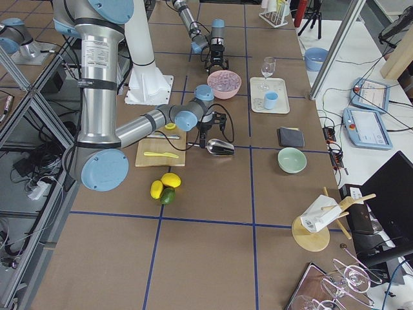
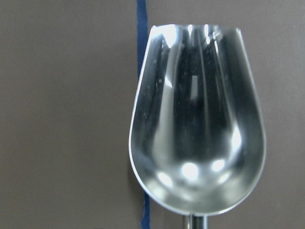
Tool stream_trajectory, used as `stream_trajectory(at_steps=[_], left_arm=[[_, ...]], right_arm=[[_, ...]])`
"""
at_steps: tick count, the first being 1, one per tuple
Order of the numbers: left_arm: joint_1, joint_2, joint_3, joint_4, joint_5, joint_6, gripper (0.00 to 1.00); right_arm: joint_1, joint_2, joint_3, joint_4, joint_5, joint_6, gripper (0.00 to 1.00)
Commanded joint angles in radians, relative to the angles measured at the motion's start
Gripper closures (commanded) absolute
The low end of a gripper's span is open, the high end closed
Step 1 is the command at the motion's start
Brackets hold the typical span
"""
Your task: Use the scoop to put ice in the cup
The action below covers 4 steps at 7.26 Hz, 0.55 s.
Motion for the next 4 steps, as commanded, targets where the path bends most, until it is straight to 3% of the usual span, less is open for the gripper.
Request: stream_trajectory(at_steps=[1, 3, 4], left_arm=[[-0.039, 0.018, -0.013, 0.001, -0.005, 0.002, 0.00], [-0.092, 0.043, -0.013, 0.006, -0.010, 0.010, 0.00], [-0.136, 0.045, -0.011, 0.017, -0.057, 0.011, 0.00]], right_arm=[[0.198, 0.019, -0.004, -0.085, 0.032, -0.314, 0.00], [0.422, 0.016, -0.015, -0.231, 0.120, -0.697, 0.00], [0.513, 0.013, -0.042, -0.282, 0.146, -0.878, 0.00]])
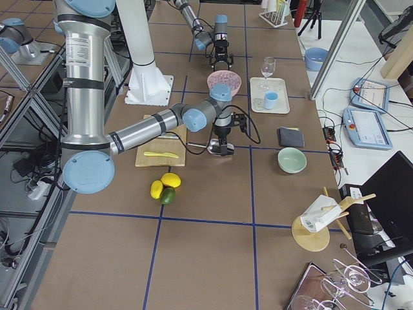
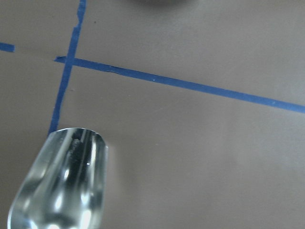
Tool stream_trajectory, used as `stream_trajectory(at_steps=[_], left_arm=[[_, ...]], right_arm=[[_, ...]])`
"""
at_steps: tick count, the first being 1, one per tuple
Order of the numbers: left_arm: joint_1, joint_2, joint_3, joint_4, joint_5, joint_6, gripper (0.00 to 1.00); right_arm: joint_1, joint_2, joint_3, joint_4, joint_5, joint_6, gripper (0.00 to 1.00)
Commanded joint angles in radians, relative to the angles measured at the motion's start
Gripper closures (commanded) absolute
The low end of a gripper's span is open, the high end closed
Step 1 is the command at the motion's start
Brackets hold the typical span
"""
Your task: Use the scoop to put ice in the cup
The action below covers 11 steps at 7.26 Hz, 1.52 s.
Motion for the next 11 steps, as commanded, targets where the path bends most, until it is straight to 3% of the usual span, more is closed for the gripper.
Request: stream_trajectory(at_steps=[1, 3, 6, 8, 11], left_arm=[[-0.104, 0.028, 0.001, 0.023, -0.094, 0.003, 0.00], [-0.200, 0.055, 0.001, 0.031, -0.119, 0.002, 0.00], [-0.404, 0.135, -0.001, 0.173, -0.120, 0.011, 0.00], [-0.598, 0.147, -0.005, 0.451, -0.307, 0.014, 0.00], [-0.777, 0.151, -0.016, 0.707, -0.348, 0.050, 0.00]], right_arm=[[0.215, -0.014, -0.066, -0.086, 0.071, -0.384, 0.00], [0.388, -0.070, -0.077, -0.165, 0.146, -0.604, 0.00], [0.478, -0.196, -0.074, -0.155, 0.157, -0.622, 0.00], [0.511, -0.209, -0.082, -0.158, 0.165, -0.600, 0.00], [0.510, -0.209, -0.117, -0.158, 0.183, -0.586, 0.00]])
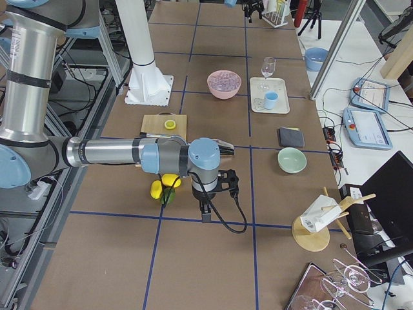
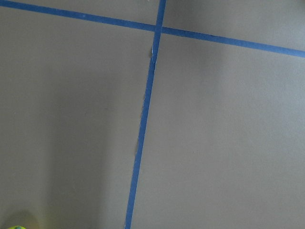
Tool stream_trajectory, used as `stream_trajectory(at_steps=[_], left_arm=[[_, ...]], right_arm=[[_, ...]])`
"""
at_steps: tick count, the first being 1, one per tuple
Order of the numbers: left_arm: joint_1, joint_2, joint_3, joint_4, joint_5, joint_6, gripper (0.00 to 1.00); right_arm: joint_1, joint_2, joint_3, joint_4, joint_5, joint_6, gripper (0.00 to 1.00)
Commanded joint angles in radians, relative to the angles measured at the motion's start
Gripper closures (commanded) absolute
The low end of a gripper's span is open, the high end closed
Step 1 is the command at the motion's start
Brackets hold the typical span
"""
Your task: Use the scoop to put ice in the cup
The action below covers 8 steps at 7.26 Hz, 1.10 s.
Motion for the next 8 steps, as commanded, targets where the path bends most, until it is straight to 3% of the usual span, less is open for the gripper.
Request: stream_trajectory(at_steps=[1, 3, 4, 6, 7, 8], left_arm=[[-0.121, 0.001, -0.003, 0.240, -0.011, 0.123, 0.00], [-0.208, -0.002, -0.014, 0.536, 0.012, 0.194, 0.00], [-0.228, -0.002, -0.015, 0.565, 0.058, 0.194, 0.00], [-0.256, 0.018, -0.066, 0.737, 0.058, 0.190, 0.00], [-0.262, 0.124, -0.090, 0.743, 0.040, 0.193, 0.00], [-0.258, 0.148, -0.100, 0.705, 0.027, 0.164, 0.00]], right_arm=[[0.000, 0.000, -0.022, 0.000, 0.009, 0.003, 0.00], [0.002, 0.000, -0.045, 0.002, 0.011, 0.001, 0.00], [0.001, -0.002, -0.045, 0.002, 0.011, 0.001, 0.00], [0.000, -0.008, -0.045, 0.002, 0.011, 0.001, 0.00], [0.000, 0.004, -0.044, 0.002, 0.021, 0.002, 0.00], [0.000, 0.010, -0.053, 0.002, 0.058, -0.001, 0.00]])
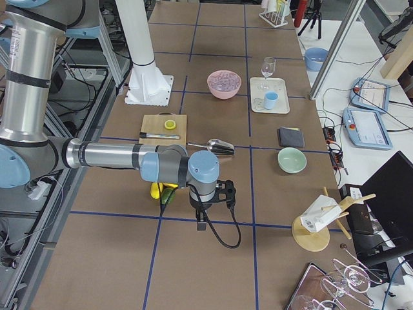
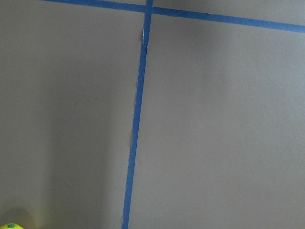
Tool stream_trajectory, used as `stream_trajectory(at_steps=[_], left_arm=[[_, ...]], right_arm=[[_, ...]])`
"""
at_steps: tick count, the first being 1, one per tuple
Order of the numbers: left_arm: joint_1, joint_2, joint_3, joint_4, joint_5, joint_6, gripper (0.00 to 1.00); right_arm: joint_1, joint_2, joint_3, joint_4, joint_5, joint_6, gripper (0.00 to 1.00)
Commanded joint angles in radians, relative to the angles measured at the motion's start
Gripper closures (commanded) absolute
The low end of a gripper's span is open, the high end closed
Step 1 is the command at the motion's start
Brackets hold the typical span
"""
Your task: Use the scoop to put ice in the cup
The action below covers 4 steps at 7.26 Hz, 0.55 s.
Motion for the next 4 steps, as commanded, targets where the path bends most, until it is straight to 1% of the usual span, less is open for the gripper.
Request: stream_trajectory(at_steps=[1, 2, 4], left_arm=[[-0.003, 0.066, -0.026, -0.031, -0.016, -0.063, 0.00], [-0.003, 0.088, -0.033, -0.054, -0.014, -0.064, 0.00], [-0.002, 0.085, -0.049, -0.053, -0.004, -0.067, 0.00]], right_arm=[[0.003, 0.019, -0.008, 0.002, 0.040, -0.002, 0.00], [0.005, 0.015, -0.002, 0.003, 0.031, -0.009, 0.00], [0.005, 0.014, -0.008, 0.003, 0.028, -0.017, 0.00]])
